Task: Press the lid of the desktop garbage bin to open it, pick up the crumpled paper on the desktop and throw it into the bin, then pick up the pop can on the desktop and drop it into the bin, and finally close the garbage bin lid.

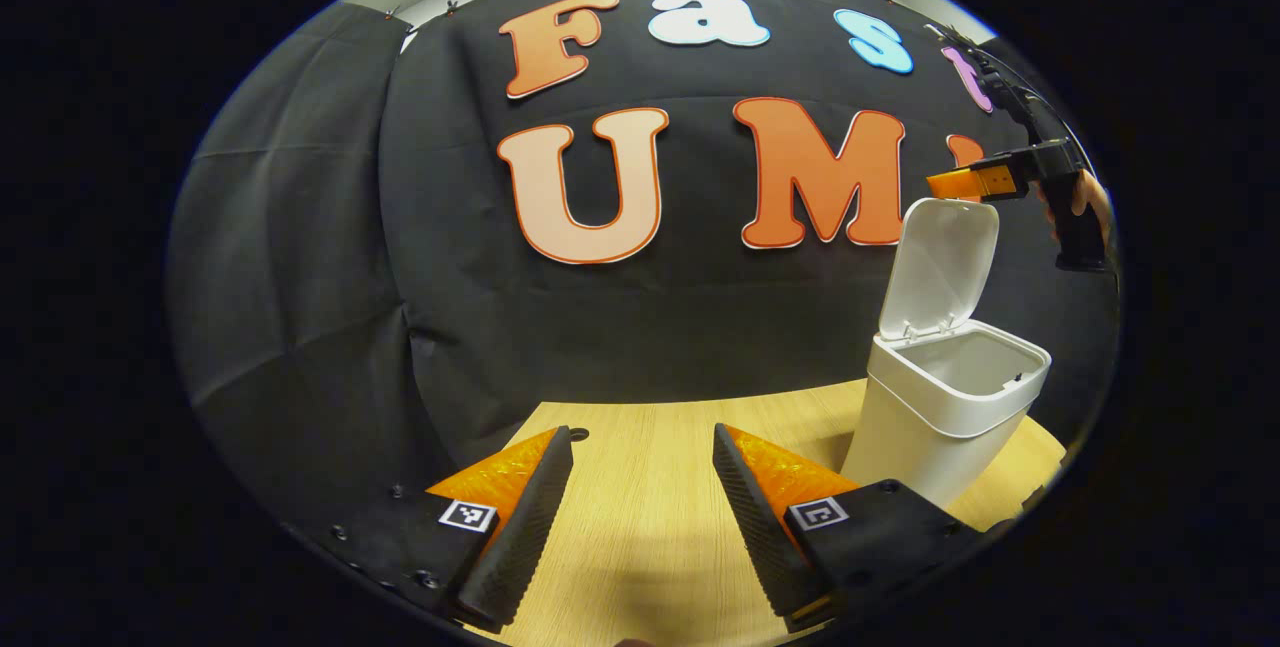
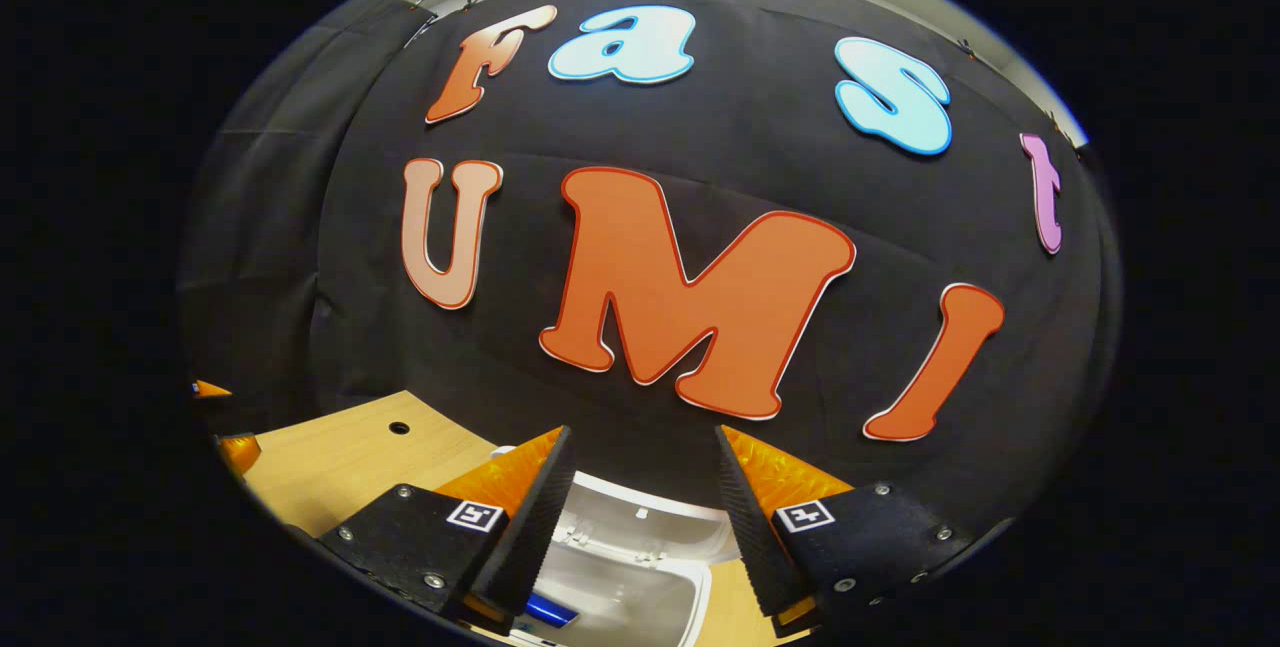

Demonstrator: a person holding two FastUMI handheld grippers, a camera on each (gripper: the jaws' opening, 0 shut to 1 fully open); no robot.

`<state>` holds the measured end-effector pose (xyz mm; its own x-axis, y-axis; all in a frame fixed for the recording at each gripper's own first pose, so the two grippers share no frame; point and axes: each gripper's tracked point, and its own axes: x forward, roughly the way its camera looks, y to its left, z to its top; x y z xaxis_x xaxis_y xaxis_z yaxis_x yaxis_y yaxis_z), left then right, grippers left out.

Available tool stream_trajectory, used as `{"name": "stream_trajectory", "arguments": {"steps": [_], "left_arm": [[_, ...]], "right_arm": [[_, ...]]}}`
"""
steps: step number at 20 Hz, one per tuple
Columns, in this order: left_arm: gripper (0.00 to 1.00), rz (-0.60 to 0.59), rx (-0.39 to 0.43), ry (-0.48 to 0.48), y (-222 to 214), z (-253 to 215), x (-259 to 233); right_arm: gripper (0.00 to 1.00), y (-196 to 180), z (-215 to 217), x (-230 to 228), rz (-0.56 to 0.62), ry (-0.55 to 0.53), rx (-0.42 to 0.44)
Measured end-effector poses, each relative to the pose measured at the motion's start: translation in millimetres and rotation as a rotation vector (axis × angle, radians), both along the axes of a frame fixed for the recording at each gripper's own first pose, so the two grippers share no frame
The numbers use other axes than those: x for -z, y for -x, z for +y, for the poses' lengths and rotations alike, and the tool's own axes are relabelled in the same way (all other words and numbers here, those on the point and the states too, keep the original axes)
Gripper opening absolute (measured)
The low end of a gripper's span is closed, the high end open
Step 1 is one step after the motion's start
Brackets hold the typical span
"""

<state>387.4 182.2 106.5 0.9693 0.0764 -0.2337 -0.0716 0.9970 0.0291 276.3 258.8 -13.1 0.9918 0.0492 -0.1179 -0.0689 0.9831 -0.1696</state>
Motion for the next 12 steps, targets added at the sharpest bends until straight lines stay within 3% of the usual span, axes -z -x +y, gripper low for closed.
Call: {"name": "stream_trajectory", "arguments": {"steps": [6, 12], "left_arm": [[0.91, 0.015, 0.018, -0.002, 5.5, -10.4, 6.7], [0.89, 0.043, 0.018, 0.004, 11.1, -10.4, 15.6]], "right_arm": [[0.84, 29.3, 9.6, 44.4, 0.116, -0.030, -0.035], [0.84, 54.5, 15.5, 69.5, 0.145, -0.015, -0.052]]}}
